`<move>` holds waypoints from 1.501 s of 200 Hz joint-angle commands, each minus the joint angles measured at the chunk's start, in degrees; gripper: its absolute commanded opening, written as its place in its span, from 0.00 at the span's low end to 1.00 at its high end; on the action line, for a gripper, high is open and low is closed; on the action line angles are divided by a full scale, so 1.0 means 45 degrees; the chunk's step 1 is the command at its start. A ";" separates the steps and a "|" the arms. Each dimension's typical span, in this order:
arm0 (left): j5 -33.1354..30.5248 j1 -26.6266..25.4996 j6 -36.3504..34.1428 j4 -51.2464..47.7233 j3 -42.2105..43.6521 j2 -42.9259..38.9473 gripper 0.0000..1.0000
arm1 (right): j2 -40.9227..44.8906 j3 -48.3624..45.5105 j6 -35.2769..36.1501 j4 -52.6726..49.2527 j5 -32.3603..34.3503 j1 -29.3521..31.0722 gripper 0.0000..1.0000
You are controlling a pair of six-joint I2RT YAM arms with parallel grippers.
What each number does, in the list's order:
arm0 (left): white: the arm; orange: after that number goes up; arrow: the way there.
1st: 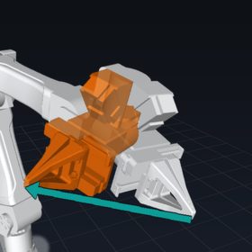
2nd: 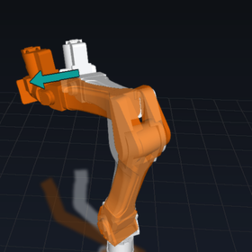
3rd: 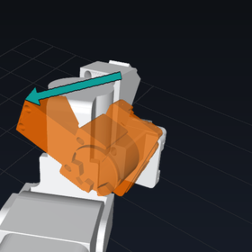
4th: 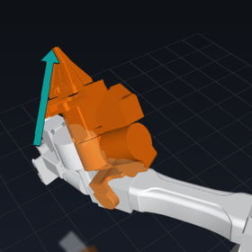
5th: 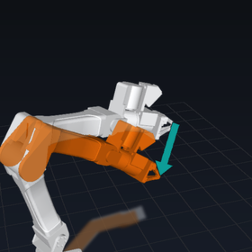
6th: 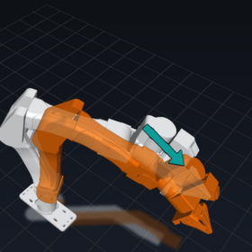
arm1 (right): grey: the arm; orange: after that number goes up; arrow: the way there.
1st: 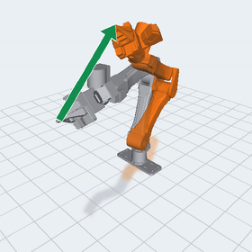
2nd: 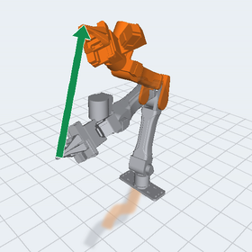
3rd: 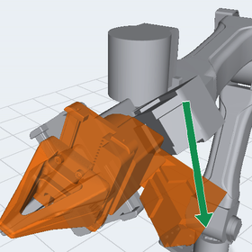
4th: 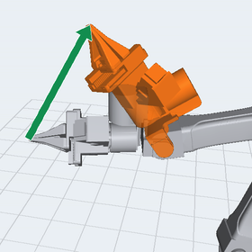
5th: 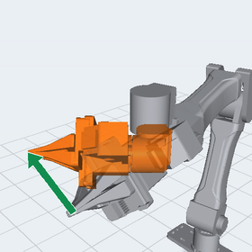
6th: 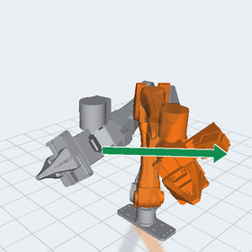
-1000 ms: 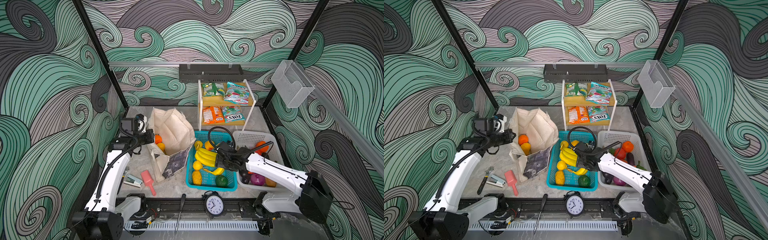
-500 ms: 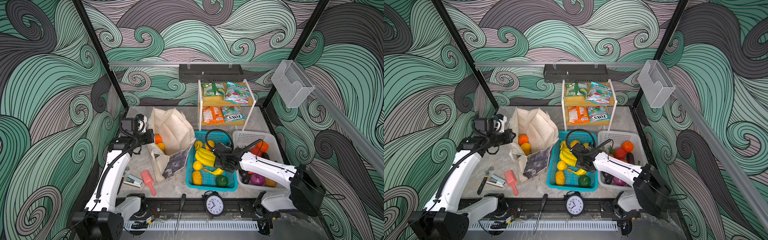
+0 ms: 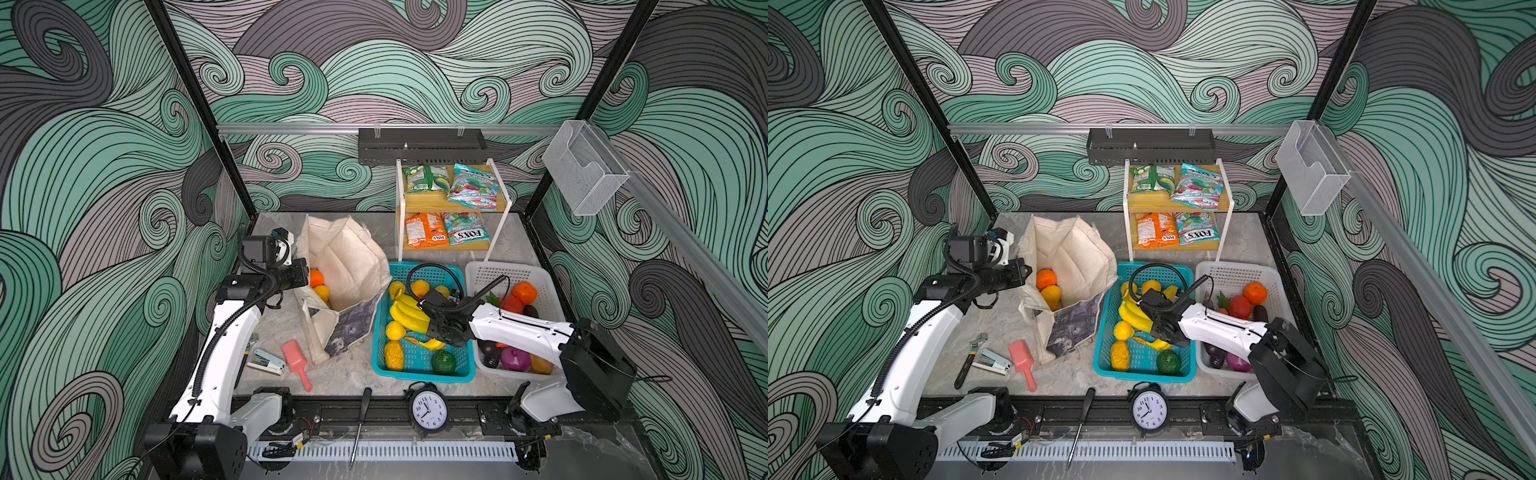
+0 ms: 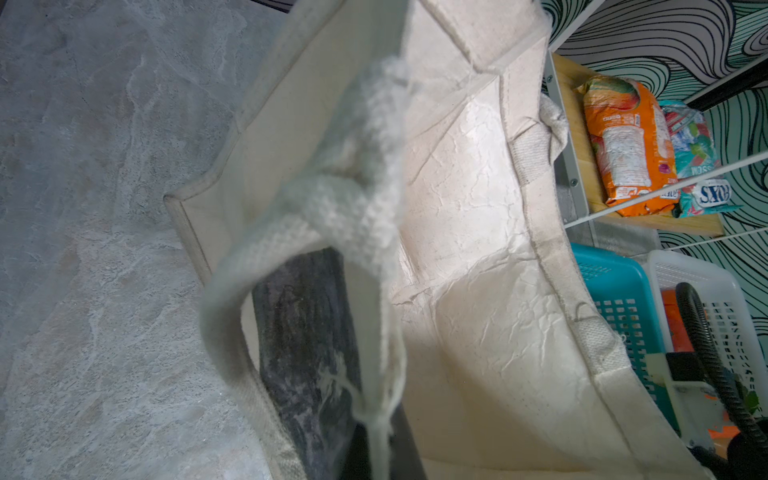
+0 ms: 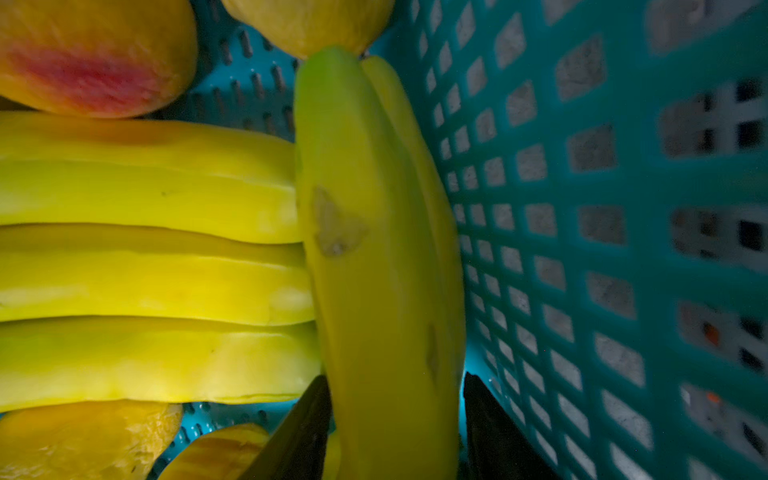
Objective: Place the food into the grocery bag and tie it
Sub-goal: 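Lower the right gripper onto the yellow banana in the teal basket and close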
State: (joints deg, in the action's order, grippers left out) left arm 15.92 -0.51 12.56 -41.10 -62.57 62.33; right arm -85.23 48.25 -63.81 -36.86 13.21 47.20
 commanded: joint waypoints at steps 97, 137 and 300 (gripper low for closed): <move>-0.0013 -0.0062 -0.0168 -0.0097 -0.0061 -0.0378 0.00 | 0.1933 0.0253 -0.0225 -0.1483 0.1948 0.0390 0.37; -0.0022 -0.0062 -0.0171 -0.0085 -0.0061 -0.0382 0.00 | 0.1788 0.0216 0.0194 -0.1438 0.1965 0.0410 0.34; -0.0023 -0.0062 -0.0190 -0.0114 -0.0061 -0.0276 0.00 | -0.0135 -0.0273 -0.0019 -0.0115 0.1614 0.0683 0.41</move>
State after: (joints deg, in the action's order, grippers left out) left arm 15.86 -0.51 12.47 -41.30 -62.57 61.63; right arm -84.49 47.86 -63.51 -37.89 19.53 49.93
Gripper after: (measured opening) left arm 0.048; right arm 0.422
